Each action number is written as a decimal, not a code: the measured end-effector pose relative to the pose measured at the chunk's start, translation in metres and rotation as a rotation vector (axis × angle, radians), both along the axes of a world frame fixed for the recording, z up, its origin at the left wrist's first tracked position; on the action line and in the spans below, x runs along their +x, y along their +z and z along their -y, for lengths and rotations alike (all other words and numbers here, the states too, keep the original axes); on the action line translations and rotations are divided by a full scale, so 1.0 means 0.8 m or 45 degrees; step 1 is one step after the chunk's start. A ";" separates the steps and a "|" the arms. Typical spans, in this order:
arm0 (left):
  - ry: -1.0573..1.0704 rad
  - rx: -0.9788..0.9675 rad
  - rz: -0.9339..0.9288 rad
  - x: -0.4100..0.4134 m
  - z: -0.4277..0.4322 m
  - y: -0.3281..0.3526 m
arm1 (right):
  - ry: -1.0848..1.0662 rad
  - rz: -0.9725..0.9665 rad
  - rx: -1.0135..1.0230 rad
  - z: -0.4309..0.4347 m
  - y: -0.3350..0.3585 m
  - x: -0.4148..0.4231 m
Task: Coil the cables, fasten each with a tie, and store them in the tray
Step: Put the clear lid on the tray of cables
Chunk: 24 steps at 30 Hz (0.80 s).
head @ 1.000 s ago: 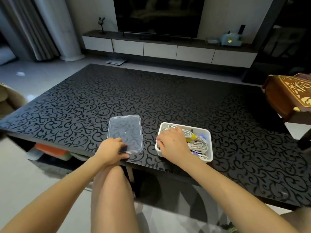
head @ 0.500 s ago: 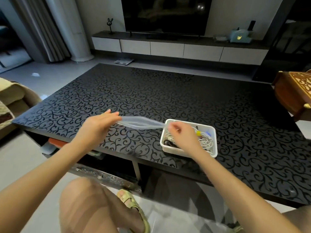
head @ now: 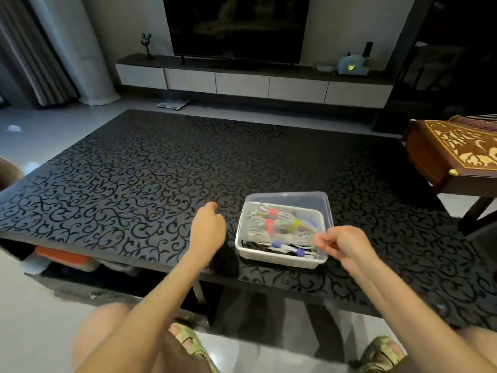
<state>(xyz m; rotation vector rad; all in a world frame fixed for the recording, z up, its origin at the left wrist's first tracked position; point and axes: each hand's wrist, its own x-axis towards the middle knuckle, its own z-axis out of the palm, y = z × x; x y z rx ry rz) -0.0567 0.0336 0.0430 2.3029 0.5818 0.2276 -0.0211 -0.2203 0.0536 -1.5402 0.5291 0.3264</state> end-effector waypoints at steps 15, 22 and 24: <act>-0.134 0.112 -0.117 0.025 0.033 -0.034 | 0.471 0.502 -1.309 0.010 -0.032 0.044; -0.155 -0.041 -0.156 0.024 0.026 -0.049 | 0.591 0.488 -1.477 -0.001 -0.072 0.049; -0.219 -0.221 -0.211 0.029 0.021 -0.046 | 0.623 0.476 -1.463 0.001 -0.073 0.055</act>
